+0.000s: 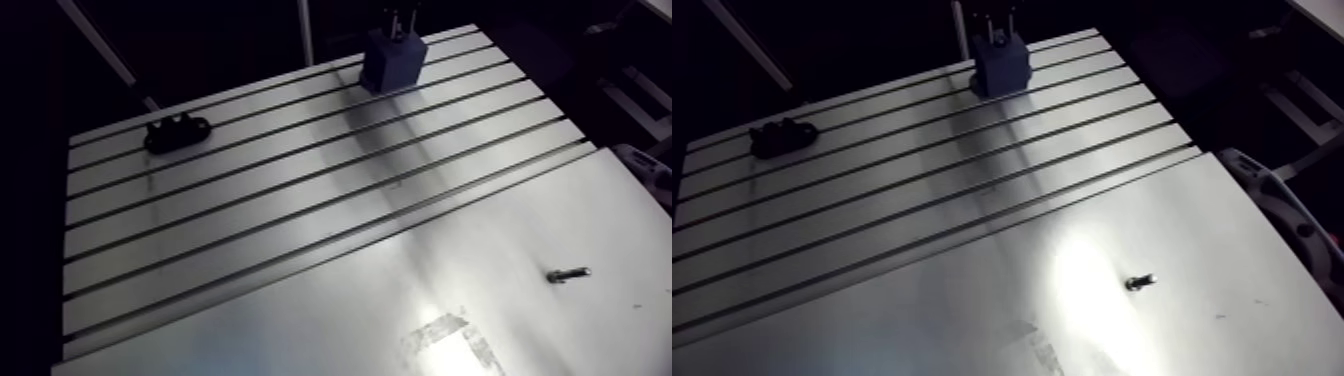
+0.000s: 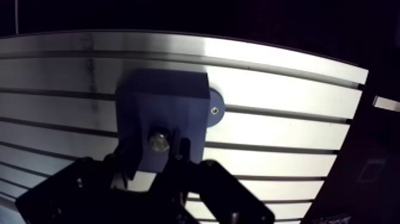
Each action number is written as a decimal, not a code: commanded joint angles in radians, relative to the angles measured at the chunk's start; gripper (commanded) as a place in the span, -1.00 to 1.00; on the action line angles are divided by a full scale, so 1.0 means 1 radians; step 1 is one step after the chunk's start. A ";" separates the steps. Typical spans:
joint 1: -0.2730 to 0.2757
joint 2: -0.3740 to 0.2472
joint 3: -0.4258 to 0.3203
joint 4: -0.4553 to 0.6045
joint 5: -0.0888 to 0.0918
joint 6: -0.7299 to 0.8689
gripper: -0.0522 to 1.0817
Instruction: Pick up the M10 bolt and insert it into the hex recess until seated.
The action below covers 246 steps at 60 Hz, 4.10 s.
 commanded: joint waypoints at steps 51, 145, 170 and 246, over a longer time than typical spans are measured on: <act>0.000 -0.001 0.002 0.000 0.000 -0.001 0.26; -0.002 0.007 -0.011 0.007 0.001 -0.007 0.40; -0.005 0.008 -0.016 0.014 -0.020 -0.071 0.41; -0.006 -0.001 0.001 0.003 -0.014 -0.429 0.40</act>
